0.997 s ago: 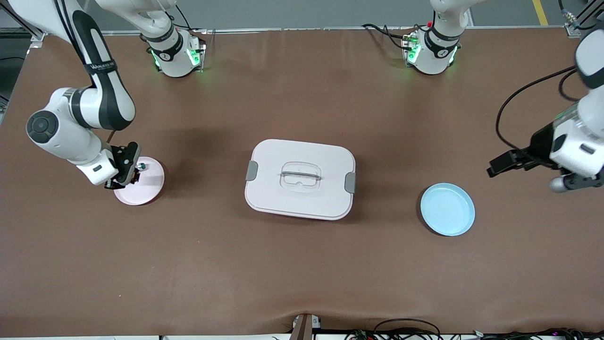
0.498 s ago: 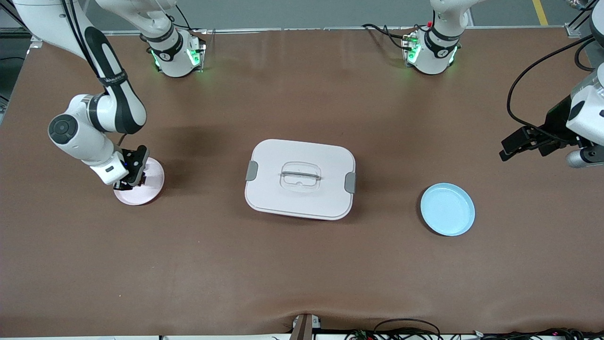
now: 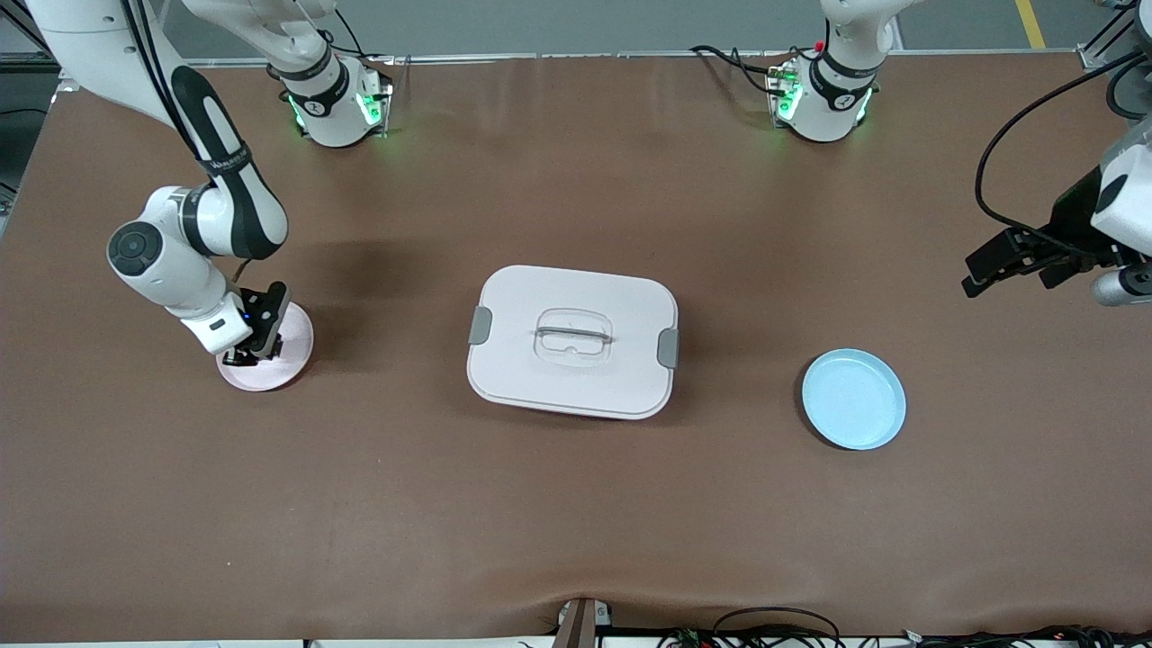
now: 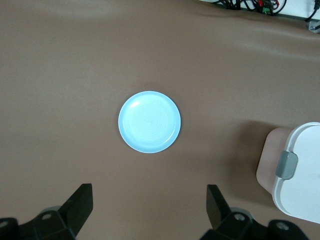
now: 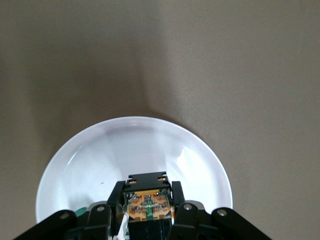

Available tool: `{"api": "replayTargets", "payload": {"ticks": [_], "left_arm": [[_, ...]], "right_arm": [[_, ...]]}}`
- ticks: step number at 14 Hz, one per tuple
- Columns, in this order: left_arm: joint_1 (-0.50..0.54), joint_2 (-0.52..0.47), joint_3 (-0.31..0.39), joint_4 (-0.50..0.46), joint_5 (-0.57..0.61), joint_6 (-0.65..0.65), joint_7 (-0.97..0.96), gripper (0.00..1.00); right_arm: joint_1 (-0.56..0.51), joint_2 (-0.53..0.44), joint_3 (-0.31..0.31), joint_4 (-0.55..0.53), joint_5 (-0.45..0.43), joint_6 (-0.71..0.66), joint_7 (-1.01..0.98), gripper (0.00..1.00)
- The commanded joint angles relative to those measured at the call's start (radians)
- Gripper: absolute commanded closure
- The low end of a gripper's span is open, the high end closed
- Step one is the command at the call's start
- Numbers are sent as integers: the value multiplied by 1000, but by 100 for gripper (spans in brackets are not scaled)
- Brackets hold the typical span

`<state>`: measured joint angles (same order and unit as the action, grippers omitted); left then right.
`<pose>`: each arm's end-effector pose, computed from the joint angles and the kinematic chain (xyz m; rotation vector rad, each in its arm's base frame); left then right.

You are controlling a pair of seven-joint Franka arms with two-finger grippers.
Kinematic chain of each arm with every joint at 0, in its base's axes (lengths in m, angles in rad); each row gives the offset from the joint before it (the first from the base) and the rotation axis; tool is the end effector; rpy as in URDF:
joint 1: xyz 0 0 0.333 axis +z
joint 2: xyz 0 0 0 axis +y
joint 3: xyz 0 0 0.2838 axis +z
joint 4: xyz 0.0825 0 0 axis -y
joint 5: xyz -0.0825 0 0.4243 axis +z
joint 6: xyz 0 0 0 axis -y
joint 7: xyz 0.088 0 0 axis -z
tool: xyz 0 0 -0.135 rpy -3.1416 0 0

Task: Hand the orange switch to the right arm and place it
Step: 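Lower the switch onto the white plate with the right gripper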

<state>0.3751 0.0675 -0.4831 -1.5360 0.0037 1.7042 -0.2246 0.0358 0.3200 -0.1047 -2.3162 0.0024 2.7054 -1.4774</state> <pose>0.6248 -0.0596 0.5584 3.0870 0.1838 0.1584 0.5411 -0.0416 0.1175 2.3347 1.9922 0.0441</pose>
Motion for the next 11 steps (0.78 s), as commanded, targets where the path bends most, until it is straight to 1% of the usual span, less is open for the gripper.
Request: {"api": "replayTargets", "payload": {"ticks": [1, 2, 3, 4, 7, 11], "left_arm": [[-149, -20, 151, -7, 24, -23, 16, 0], [-235, -20, 238, -7, 24, -28, 16, 0], [-307, -20, 306, -7, 24, -28, 16, 0], [-339, -20, 343, -7, 22, -28, 16, 0], [-357, -20, 353, -7, 22, -28, 16, 0], [-352, -20, 353, -7, 22, -28, 16, 0]], "right_arm": [[-25, 34, 13, 0, -19, 53, -11, 100], [-33, 40, 13, 0, -19, 59, -11, 100], [-37, 42, 13, 1, -19, 59, -11, 100], [-37, 44, 13, 1, -19, 59, -11, 100], [-39, 45, 13, 3, -19, 59, -12, 100], [-37, 57, 14, 8, -22, 60, -14, 100]]}}
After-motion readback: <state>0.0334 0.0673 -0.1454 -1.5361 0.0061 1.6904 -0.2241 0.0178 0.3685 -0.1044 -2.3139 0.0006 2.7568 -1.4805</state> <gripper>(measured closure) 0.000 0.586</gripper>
